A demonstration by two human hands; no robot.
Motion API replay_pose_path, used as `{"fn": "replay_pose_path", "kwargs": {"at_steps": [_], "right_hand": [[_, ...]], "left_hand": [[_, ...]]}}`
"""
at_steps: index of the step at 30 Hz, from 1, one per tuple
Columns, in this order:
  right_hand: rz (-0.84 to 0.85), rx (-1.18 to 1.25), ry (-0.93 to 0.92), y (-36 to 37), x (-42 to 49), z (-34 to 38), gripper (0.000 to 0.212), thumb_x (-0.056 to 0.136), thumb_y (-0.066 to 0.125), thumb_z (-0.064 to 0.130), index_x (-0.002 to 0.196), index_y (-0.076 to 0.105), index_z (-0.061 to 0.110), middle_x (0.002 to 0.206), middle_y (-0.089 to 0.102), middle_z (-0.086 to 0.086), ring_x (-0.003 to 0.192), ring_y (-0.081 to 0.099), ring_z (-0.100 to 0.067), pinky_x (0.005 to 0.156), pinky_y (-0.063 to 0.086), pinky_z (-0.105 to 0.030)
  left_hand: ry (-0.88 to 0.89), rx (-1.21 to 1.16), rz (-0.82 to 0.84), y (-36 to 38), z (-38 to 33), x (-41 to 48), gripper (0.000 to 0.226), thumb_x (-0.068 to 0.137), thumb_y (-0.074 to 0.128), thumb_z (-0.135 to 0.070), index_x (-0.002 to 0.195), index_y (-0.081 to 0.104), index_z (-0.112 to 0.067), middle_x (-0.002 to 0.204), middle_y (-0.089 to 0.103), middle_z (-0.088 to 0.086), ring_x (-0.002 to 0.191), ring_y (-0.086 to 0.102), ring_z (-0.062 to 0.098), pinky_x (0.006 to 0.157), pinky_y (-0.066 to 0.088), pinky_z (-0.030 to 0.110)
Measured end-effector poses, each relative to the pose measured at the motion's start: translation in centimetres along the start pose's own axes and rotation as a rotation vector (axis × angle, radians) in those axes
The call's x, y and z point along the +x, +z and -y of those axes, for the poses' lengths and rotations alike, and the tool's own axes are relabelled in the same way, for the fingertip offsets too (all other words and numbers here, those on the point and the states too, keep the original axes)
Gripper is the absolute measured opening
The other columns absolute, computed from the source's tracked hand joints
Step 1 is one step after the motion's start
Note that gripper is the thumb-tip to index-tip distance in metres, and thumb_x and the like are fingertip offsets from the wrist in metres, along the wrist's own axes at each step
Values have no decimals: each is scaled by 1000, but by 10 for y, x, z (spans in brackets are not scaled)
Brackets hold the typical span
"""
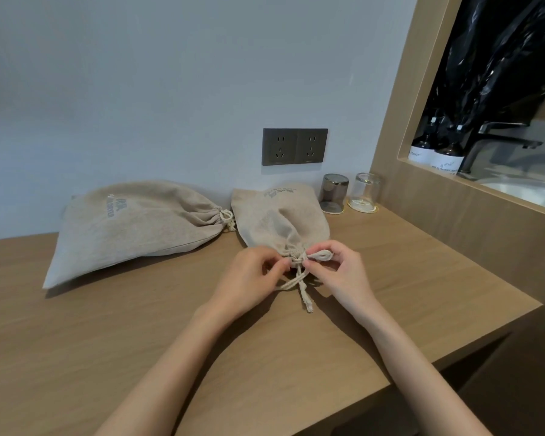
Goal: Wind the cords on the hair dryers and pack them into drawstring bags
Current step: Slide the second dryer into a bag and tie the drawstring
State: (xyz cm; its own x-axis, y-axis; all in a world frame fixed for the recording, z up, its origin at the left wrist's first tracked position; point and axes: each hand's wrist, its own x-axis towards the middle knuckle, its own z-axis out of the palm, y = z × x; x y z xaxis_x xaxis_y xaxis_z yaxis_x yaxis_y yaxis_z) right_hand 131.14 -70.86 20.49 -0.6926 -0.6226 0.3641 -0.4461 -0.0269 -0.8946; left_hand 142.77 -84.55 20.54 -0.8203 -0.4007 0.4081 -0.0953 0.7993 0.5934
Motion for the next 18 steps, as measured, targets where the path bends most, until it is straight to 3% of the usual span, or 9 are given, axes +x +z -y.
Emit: {"fn": "replay_pose_path", "kwargs": {"at_steps": [3, 5, 9, 12, 16, 18], "right_hand": [[-80, -91, -87, 1, 2, -2, 21, 80, 73, 3, 81, 66, 23, 81, 69, 8, 80, 65, -4, 74, 51, -20], [-131, -134, -107, 1, 2, -2, 24, 79, 75, 7, 77, 64, 28, 79, 68, 10, 79, 64, -4, 72, 50, -20], [-194, -113, -71, -2, 2, -6, 27, 77, 75, 6, 76, 64, 30, 76, 69, 13, 77, 66, -7, 70, 53, -25], [-225, -94, -45, -3, 3, -7, 28, 76, 75, 3, 74, 65, 29, 73, 69, 9, 72, 66, -6, 66, 52, -23], [-209, -98, -43, -1, 4, -5, 25, 74, 74, 0, 70, 65, 23, 68, 67, 7, 63, 62, -1, 58, 46, -14], [-204, -109, -34, 0, 4, -6, 26, 73, 75, -1, 69, 65, 23, 66, 67, 7, 61, 61, 0, 57, 45, -13]], "left_hand": [[85, -5, -142, 2, 2, 7, 19, 97, 50, -26, 105, 66, -23, 105, 58, -12, 101, 47, 7, 85, 39, 22], [168, 11, -135, 7, 4, 16, 23, 98, 47, -21, 114, 64, -22, 118, 58, -10, 112, 46, 9, 95, 38, 27], [170, -9, -39, 21, 1, 32, 28, 98, 46, -17, 118, 64, -26, 114, 64, -9, 110, 53, 10, 96, 42, 39], [119, -81, 23, 26, -3, 38, 26, 97, 48, -16, 114, 68, -22, 109, 65, -4, 103, 56, 9, 94, 43, 33], [54, -138, 102, 29, -5, 42, 24, 95, 52, -17, 109, 71, -21, 104, 60, -3, 94, 54, 7, 80, 37, 8], [23, -181, 120, 31, -5, 44, 23, 93, 54, -15, 106, 72, -22, 102, 59, -3, 90, 53, 6, 75, 35, 3]]}}
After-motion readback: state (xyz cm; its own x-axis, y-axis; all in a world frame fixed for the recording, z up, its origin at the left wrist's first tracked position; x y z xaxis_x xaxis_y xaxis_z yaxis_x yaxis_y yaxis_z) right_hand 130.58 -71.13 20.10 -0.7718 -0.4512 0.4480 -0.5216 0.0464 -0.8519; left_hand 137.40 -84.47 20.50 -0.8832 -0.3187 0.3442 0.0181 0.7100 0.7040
